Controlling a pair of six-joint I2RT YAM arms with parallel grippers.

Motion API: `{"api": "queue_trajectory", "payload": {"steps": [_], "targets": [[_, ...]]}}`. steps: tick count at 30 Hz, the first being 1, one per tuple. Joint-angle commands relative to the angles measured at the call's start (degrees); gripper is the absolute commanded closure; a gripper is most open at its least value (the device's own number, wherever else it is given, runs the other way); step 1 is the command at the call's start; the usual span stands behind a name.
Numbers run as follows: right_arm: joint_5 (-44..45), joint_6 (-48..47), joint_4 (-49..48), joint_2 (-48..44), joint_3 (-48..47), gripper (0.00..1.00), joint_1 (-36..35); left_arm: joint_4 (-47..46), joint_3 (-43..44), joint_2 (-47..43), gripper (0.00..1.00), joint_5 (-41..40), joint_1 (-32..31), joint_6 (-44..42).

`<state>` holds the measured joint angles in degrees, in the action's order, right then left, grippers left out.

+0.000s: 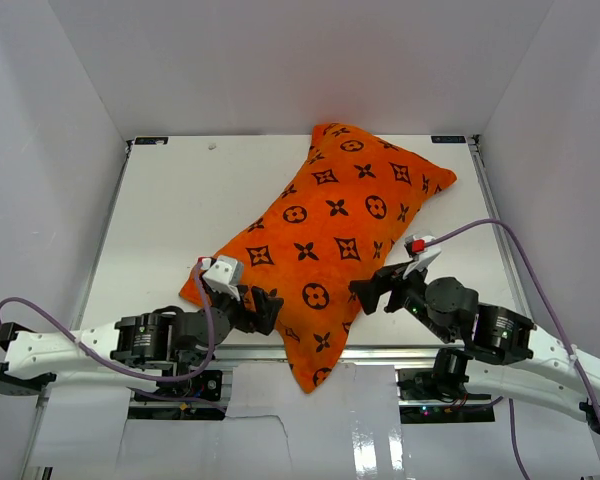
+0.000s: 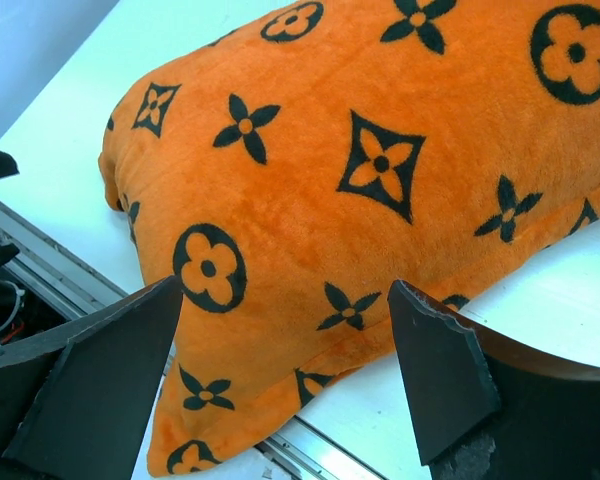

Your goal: Remove the pillowcase from the pillow

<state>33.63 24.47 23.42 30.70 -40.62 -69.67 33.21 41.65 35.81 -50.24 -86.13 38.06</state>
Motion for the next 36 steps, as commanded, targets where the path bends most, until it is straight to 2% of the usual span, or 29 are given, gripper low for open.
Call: {"api": "queue_trajectory", "payload": {"steps": [1,7,10,13,16,17,19,20,22,23,25,26,29,30,34,36], "targets": [[1.79,0.49,-2.15,-2.13,-0.16,0.1,-0.29,-0.6,0.71,1.54,0.02,-0.39,-0.18,-0.8],[0.3,1.28,-0.75,-7.22,1.68,0.1,-0.2,-3.06,0.63,5.66,0.02,-2.14,-0.18,0.52],[-0.75,1.81,-0.22,-10.3,3.09,0.1,-0.2,-1.75,0.02,9.35,0.02,-4.07,-0.01,5.52],[-2.6,1.2,-0.3,-13.2,3.97,0.1,-0.2,-1.05,0.1,14.27,0.02,-2.51,2.27,8.07],[-2.87,1.28,-0.92,-15.92,5.2,0.1,-0.2,-2.62,-0.69,19.37,0.02,2.57,7.8,8.17],[-3.04,1.37,-1.44,-16.28,5.46,0.1,-0.2,-4.19,-1.04,20.43,0.02,4.86,11.99,7.12],[-3.48,1.46,-2.06,-16.72,6.25,0.1,-0.2,-8.77,-2.27,23.33,0.08,12.4,16.76,2.9],[-3.74,1.46,-2.5,-16.72,6.34,0.1,-0.29,-8.86,-2.27,24.03,0.1,13.4,21.57,2.37],[-4.18,1.46,-3.2,-16.2,6.52,0.1,-0.2,-5.19,-1.05,24.74,0.12,12.11,26.16,4.02],[-4.1,1.46,-3.38,-15.94,6.69,0.1,-0.2,-3.09,-0.52,24.48,0.12,7.22,30.54,5.34],[-4.27,1.55,-4.87,-14.8,7.31,0.1,-0.2,3.16,0.62,23.08,0.08,1.13,34.86,10.42],[-4.79,1.55,-5.57,-14.35,7.57,0.1,-0.29,3.52,1.41,22.47,0.05,0.76,40.63,9.93],[-5.68,1.02,-9.08,-11.63,8.01,0.1,-0.29,-3.49,1.42,20.0,0.03,7.59,51.11,2.55],[-5.42,0.5,-10.05,-10.76,7.93,0.1,-0.2,-6.98,1.51,19.65,0.03,13.88,52.36,1.24],[1.5,-2.41,-15.24,-2.08,4.95,0.1,-0.29,-9.48,2.91,19.74,0.02,27.01,53.17,-0.62],[11.08,-2.5,-15.42,1.63,0.82,0.1,-0.2,-9.31,2.3,18.68,0.02,30.18,53.17,-0.89]]}}
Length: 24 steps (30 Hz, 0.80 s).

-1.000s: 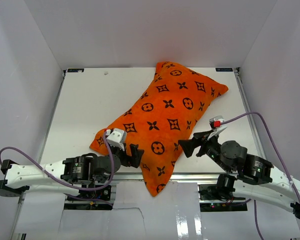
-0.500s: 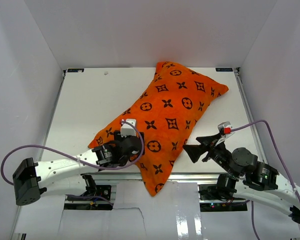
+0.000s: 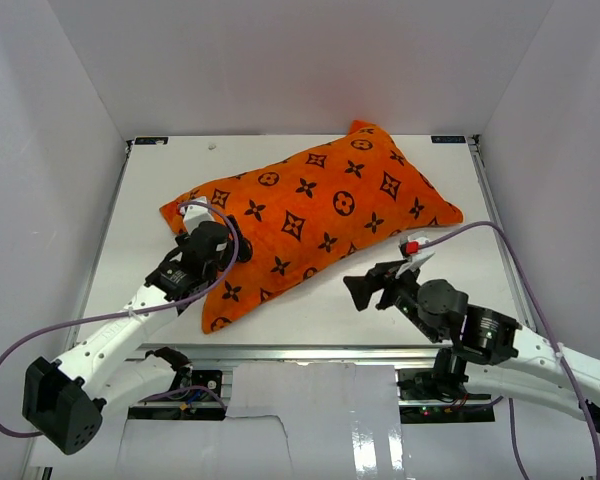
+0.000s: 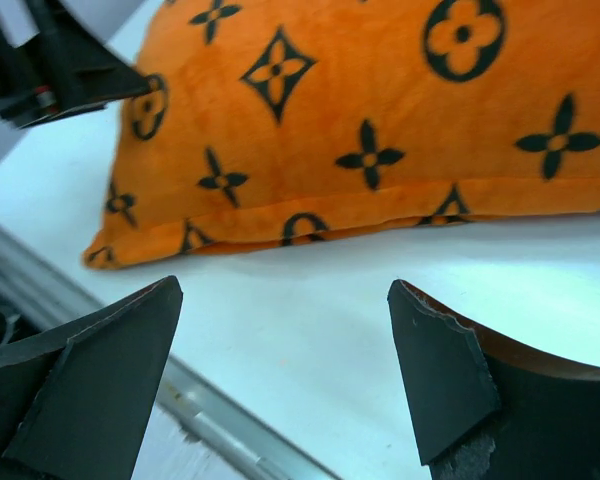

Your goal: Remove the pillowcase from the pillow

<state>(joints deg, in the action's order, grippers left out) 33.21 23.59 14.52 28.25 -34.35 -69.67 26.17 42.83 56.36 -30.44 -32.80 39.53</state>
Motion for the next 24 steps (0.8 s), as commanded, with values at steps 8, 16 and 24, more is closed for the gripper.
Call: {"api": "queue_trajectory", "payload": {"steps": [8,16,24], "targets": [[-13.52,-3.83,-8.28,23.06,-22.16,0.1,23.75,-2.71,-8.63,-4.77,0.02,13.12,-0.25,-0.77],[-46.01,8.47,-13.8,35.2,-17.11,0.1,64.63,-9.03,-13.91,-2.39,0.02,17.69,-0.16,0.11],[-50.0,17.61,-37.17,41.09,-1.26,0.08,73.36,-11.32,-14.79,-3.36,0.74,15.15,-0.25,0.46]]}}
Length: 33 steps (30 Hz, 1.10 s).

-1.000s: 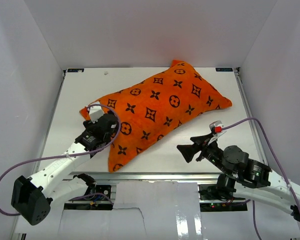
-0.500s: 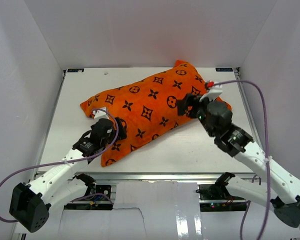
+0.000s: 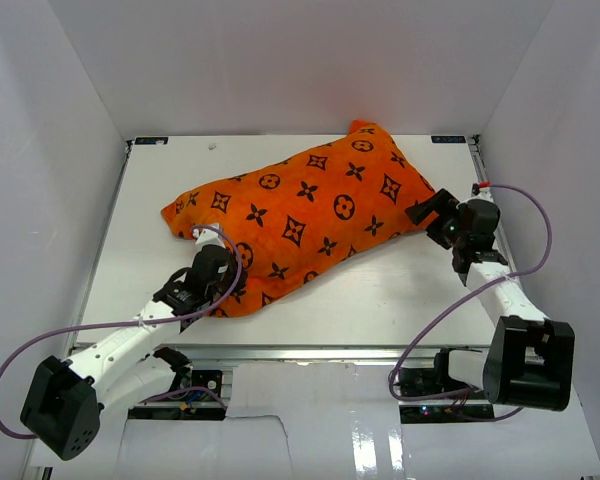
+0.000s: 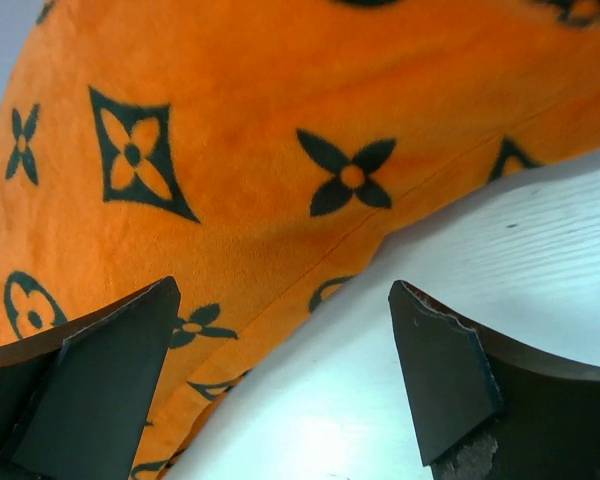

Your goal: Remove the pillowcase from the pillow

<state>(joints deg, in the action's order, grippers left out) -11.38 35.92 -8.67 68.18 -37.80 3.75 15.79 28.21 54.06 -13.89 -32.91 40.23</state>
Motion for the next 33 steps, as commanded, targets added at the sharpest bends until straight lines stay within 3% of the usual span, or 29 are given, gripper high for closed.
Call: {"api": "queue_trajectory", "payload": {"steps": [1,3,7,11,14,20,21,23,24,25,26,28,29,33], "targets": [[-5.32,6.26,-20.1,1.95,3.6,0.08,0.03,-0.76,0.0,-1.07,0.8,-1.58,-0.05,-0.24],[-4.62,7.58,-24.71,4.14,6.24,0.09,0.47,-0.24,0.44,-0.98,1.0,-2.1,-0.05,0.11],[-3.04,8.29,-28.41,8.1,6.16,0.08,0.91,-0.15,0.71,-0.63,1.0,-2.11,-0.05,-0.32],[-4.96,11.62,-43.83,12.93,10.11,0.06,0.82,-0.67,0.71,-1.41,1.0,-0.97,-0.05,-0.24],[-8.39,15.04,-55.7,21.69,11.52,0.04,0.82,-0.94,1.06,-2.64,1.0,0.96,-0.05,-0.41],[-11.91,20.85,-69.98,34.71,11.44,0.0,0.65,-1.11,1.41,-7.12,1.0,4.83,-0.14,-0.33],[-12.26,21.64,-72.61,35.69,11.43,0.12,0.65,-0.94,1.67,-7.56,1.0,5.27,-0.14,-0.33],[-12.79,22.26,-73.33,37.72,10.65,0.25,0.65,-0.76,2.29,-8.97,1.0,7.37,-0.05,-0.5],[-12.88,22.17,-72.99,37.99,10.3,0.4,0.65,-0.94,2.47,-9.41,1.0,8.26,-0.05,-0.59],[-13.14,22.09,-72.81,38.16,9.6,0.47,0.65,-1.81,2.55,-9.94,1.0,9.57,-0.05,-0.94],[-13.41,21.91,-72.55,38.25,9.15,0.6,0.65,-2.6,2.47,-11.16,1.0,12.72,-0.14,-1.11],[-14.55,21.39,-71.06,36.77,8.19,0.75,0.73,-6.29,2.12,-12.4,1.0,17.46,-0.05,-1.12],[-14.81,21.21,-70.35,35.71,8.18,0.92,0.82,-7.6,2.2,-12.84,1.0,23.06,-0.05,-1.03],[-14.03,17.71,-60.63,25.1,7.57,0.92,1.17,-12.7,5.53,-11.09,1.0,38.17,-0.05,-0.06]]}}
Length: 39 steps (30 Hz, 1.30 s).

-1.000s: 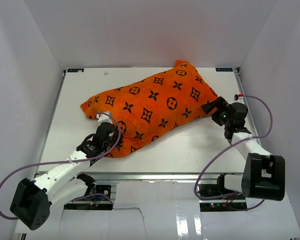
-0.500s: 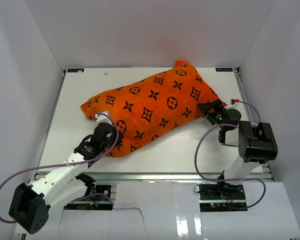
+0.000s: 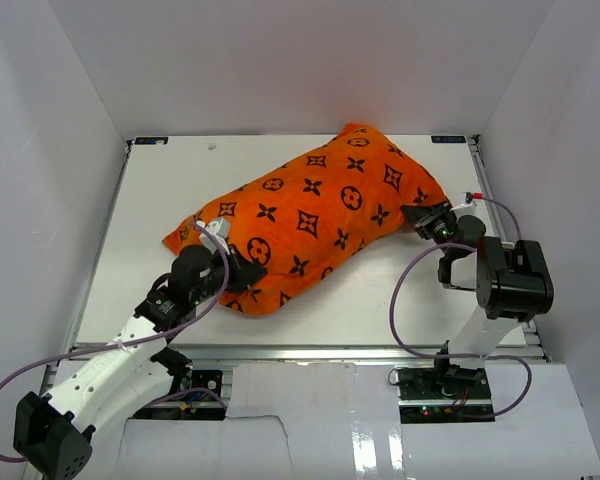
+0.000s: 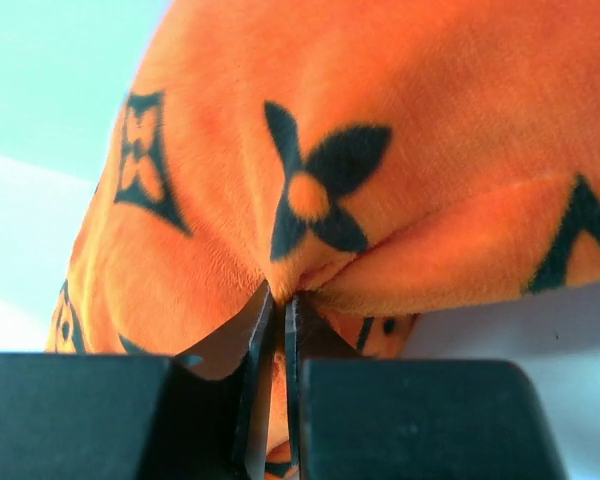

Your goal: Remove the pillowcase from the pillow

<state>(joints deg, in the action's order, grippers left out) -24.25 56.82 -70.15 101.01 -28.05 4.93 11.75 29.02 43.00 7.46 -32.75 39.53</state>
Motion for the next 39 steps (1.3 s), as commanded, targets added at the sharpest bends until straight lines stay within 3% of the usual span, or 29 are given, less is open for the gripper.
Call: {"api": "queue_trajectory", "payload": {"steps": [1,3,7,11,15,17,19,23,24,25,26,27,29,30,33,34,39], "targets": [[-0.28,-7.55,11.86,-14.29,-3.14,0.92,-0.01,-11.28,5.34,0.24,1.0,19.67,-0.21,0.99],[2.78,-12.24,19.67,-21.61,-5.78,0.92,-0.09,-17.95,7.28,0.33,1.0,25.55,-0.29,3.7],[11.4,-22.51,41.1,-41.28,-13.93,0.92,-0.09,-19.57,16.05,1.64,1.0,30.75,-0.38,6.79],[13.88,-27.01,53.6,-47.74,-25.71,0.92,-0.09,-15.98,25.46,2.52,1.0,26.57,-0.47,5.92],[12.67,-28.25,57.76,-46.79,-33.55,0.92,-0.09,0.49,31.79,5.32,1.0,8.58,-0.38,4.25],[9.77,-28.08,58.46,-41.53,-36.71,0.92,-0.09,2.84,31.99,8.67,1.0,-0.03,-0.38,2.93],[4.49,-26.5,57.85,-34.61,-36.99,0.92,-0.27,2.41,29.88,11.04,0.99,-3.58,-0.38,1.87],[-0.36,-25.26,48.36,-23.78,-30.93,0.91,-3.08,-0.4,23.47,22.17,0.75,-6.15,3.72,1.08],[-1.49,-25.96,48.01,-21.41,-31.1,0.84,-4.04,-0.85,23.02,24.39,0.45,-3.36,5.58,0.73],[-2.28,-27.62,48.87,-16.51,-31.97,0.75,-4.92,-0.15,23.19,26.5,0.32,-1.33,7.33,0.46],[-2.9,-28.68,52.88,-14.29,-35.11,0.55,-6.15,0.81,23.63,28.34,0.24,0.86,10.31,-0.58],[-1.08,-29.82,57.01,-11.39,-37.49,0.48,-7.73,1.78,24.76,29.84,0.17,6.02,11.12,-2.25],[1.21,-33.78,68.94,-10.05,-44.5,0.34,-8.35,1.61,24.95,28.29,0.12,9.92,10.61,-7.86],[2.35,-34.49,69.79,-10.39,-45.24,0.29,-8.97,1.87,24.17,24.45,0.1,10.9,10.52,-8.58],[3.69,-35.46,72.87,-13.99,-48.13,0.07,-9.15,7.55,25.11,16.27,0.04,4.6,10.34,-8.94],[3.34,-35.63,73.74,-15.31,-49.19,0.02,-9.23,9.94,26.26,14.84,0.03,-0.82,10.43,-9.03],[3.07,-38.7,80.6,-19.26,-54.65,0.05,-11.51,20.05,31.01,9.3,0.02,-11.93,10.25,-8.77]]}}
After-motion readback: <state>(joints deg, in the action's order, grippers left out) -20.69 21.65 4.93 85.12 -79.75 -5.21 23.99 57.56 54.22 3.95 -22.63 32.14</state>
